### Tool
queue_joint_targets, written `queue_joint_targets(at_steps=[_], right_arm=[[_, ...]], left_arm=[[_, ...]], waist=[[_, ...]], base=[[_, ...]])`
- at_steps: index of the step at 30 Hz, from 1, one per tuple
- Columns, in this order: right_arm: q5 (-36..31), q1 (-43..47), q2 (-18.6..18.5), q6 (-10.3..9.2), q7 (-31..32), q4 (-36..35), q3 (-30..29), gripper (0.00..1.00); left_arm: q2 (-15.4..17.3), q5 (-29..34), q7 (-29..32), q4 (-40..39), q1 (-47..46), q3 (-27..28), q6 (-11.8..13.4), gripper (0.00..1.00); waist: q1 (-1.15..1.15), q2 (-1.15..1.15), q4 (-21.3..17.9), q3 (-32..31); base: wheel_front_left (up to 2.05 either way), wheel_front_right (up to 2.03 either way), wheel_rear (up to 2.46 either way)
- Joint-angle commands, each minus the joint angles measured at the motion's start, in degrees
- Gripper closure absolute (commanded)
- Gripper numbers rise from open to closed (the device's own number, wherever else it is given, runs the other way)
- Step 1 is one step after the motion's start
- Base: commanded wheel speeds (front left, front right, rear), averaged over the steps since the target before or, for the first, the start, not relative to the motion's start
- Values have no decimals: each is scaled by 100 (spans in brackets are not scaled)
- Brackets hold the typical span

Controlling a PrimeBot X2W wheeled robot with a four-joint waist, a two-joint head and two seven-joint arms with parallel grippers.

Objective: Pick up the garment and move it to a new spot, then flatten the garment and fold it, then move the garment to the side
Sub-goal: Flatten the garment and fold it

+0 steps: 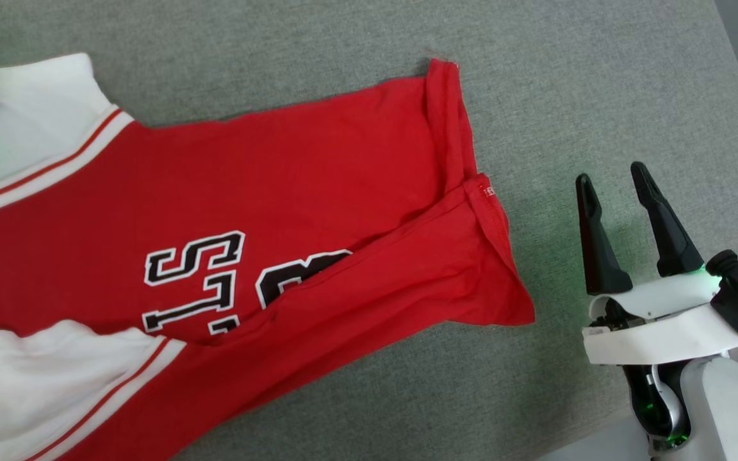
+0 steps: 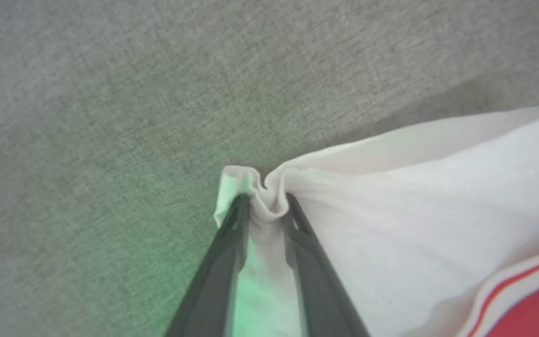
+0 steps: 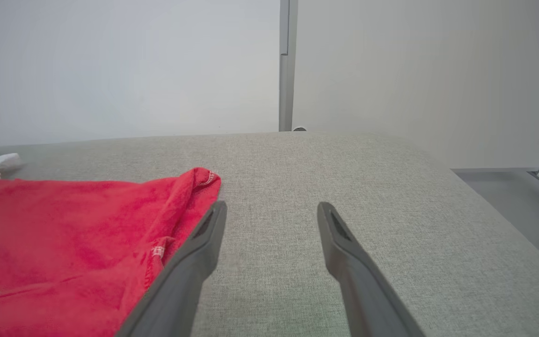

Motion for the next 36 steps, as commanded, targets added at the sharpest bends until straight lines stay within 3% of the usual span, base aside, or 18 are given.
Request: queue_joint_targets(at_steps=[1, 5, 8, 14, 18, 22, 29, 36], right_arm=[[103, -117, -46, -7, -28, -13, 58, 0], [314, -231, -186, -7, 56, 37, 243, 0], [706, -492, -434, -7, 581, -42, 524, 0], [1344, -1565, -987, -7, 2289, -148, 785, 0], [1639, -2378, -1077, -7, 3817, 429, 815, 0], [1714, -3232, -927, -5, 4930, 1150, 1043, 0], [1754, -4239, -474, -6, 6135, 2599, 1246, 0], [1582, -4641, 45, -2, 7097, 3887, 1336, 0]], left_arm=[[125, 51, 524, 412, 987, -449, 184, 100], [57, 43, 416, 217, 906, -412, 199, 100], [-4, 54, 301, 105, 797, -366, 223, 100], [-265, 26, 1, 33, 652, -284, 233, 100], [-549, 6, -119, 7, 520, -292, 195, 100], [-802, 34, -218, 23, 371, -305, 168, 100], [-1116, 34, -376, 187, 252, -359, 67, 100], [-1266, 30, -481, 375, 179, -386, -18, 100]], waist=[[0, 0, 6, 14], [0, 0, 49, -26], [0, 0, 112, -105], [0, 0, 261, -193], [0, 0, 394, -149], [0, 0, 513, -32], [0, 0, 677, 113], [0, 0, 759, 155]], base=[[0, 0, 0], [0, 0, 0], [0, 0, 0], [0, 0, 0], [0, 0, 0], [0, 0, 0], [0, 0, 0], [0, 0, 0]])
